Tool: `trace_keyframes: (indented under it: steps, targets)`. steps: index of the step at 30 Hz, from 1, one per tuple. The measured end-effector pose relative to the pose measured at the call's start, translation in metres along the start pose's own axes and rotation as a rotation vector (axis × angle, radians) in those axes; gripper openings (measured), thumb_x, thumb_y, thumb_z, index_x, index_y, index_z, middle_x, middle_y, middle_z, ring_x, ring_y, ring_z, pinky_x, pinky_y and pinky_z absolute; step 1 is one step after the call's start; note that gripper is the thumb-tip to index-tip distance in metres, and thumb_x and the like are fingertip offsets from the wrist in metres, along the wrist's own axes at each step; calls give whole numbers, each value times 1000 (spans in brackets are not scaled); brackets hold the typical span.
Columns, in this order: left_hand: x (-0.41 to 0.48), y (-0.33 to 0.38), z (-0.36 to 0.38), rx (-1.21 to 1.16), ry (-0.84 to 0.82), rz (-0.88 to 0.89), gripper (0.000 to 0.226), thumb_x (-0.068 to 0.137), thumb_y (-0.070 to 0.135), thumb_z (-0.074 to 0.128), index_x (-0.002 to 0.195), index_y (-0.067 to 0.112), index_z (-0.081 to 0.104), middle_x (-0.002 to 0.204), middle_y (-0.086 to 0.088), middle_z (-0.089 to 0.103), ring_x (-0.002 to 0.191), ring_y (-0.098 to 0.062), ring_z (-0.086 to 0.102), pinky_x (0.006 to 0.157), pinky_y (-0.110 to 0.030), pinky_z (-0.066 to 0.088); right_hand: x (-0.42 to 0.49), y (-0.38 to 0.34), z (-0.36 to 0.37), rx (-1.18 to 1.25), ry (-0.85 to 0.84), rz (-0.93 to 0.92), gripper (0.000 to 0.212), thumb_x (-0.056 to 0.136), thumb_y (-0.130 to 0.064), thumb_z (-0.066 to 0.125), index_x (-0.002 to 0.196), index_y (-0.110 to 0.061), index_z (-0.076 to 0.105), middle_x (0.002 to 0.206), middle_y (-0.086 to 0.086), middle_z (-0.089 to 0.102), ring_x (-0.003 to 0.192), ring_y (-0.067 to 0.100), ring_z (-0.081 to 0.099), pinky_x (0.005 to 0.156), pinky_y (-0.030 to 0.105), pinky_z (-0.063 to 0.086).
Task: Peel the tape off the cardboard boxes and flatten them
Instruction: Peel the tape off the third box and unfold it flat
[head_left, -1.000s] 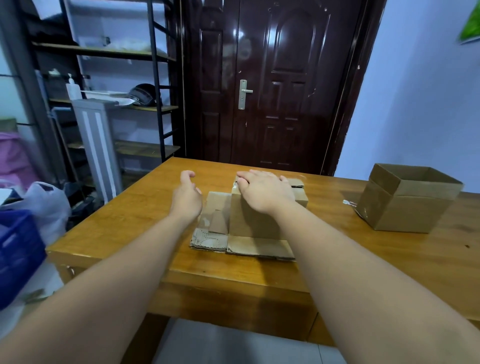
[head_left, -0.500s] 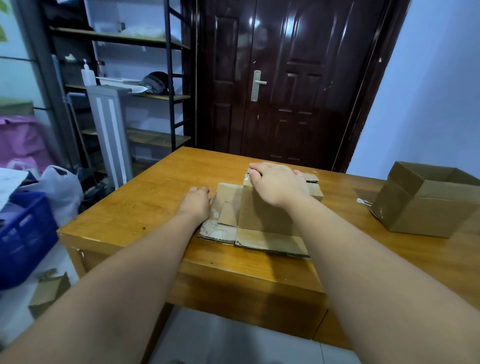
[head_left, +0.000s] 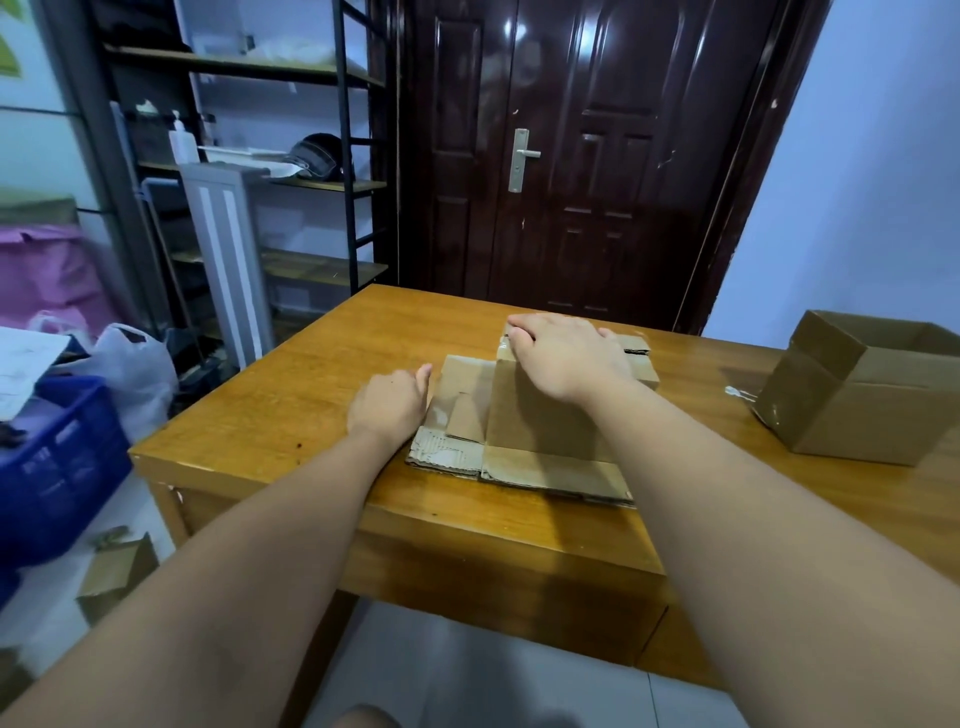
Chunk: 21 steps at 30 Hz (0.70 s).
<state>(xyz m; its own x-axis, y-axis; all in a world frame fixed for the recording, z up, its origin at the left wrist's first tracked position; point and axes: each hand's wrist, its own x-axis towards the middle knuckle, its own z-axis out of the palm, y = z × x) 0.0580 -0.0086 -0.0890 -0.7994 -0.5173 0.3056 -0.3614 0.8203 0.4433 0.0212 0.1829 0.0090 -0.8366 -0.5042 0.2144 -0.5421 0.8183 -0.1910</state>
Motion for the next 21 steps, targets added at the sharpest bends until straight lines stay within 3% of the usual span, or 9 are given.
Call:
trace_keyframes:
  steps: [3,5,8,10,12,14,16,19,21]
  targets:
    - [4,-9,-3,-164,32,3,43,104,33,28,108,10,64,91,-15,68,82,-32,62,75,-38,50,1,-1,0,-4,-1,1,49,101,-45,16,146,-38,33,155,-6,32,143,21,26,116,51,15]
    - [1,-13,-2,-222,77,-4,39,104,25,28,140,18,41,88,-13,65,79,-29,61,74,-43,53,0,-2,0,-5,1,0,49,101,-45,16,146,-38,33,155,-5,32,143,22,27,116,51,16]
    - [0,-12,-3,-306,98,-8,57,100,8,38,151,24,17,106,-10,59,87,-20,58,79,-35,52,0,-2,0,-4,3,-2,48,101,-45,16,146,-38,34,155,-6,33,143,22,27,116,51,16]
    - [2,-12,-5,-354,77,-22,59,97,1,41,149,24,25,131,-10,47,106,-19,53,86,-25,42,0,-1,0,-8,6,-1,49,101,-45,16,146,-38,34,155,-6,33,143,22,28,115,51,17]
    - [3,-13,-8,-390,79,-73,57,95,-2,45,145,25,33,136,-10,44,108,-20,55,89,-24,43,-1,-1,0,-8,7,0,49,101,-45,16,146,-38,34,155,-6,33,143,22,27,115,51,17]
    - [2,-13,-9,-506,106,-197,46,95,4,49,136,24,42,124,-9,55,92,-16,62,76,-28,54,-1,-1,0,-3,13,-2,49,101,-45,17,146,-38,34,154,-6,34,142,22,28,115,51,17]
    - [2,-12,-13,-559,142,-292,23,96,24,53,118,18,53,102,-6,64,75,-10,60,60,-22,45,-1,-1,0,2,20,-2,48,101,-44,17,145,-38,36,154,-6,35,142,22,29,115,51,18]
    - [3,-15,-13,-466,210,-258,42,94,53,44,82,14,58,75,-1,58,71,-18,55,66,-31,44,0,-1,1,3,16,0,48,101,-44,17,145,-37,35,154,-6,35,142,21,29,116,51,18]
    - [3,-13,-15,-421,188,-273,50,93,58,40,70,16,54,66,0,54,66,-20,53,68,-35,46,0,-1,1,2,15,0,49,101,-44,16,146,-37,35,154,-5,35,142,21,29,116,51,18]
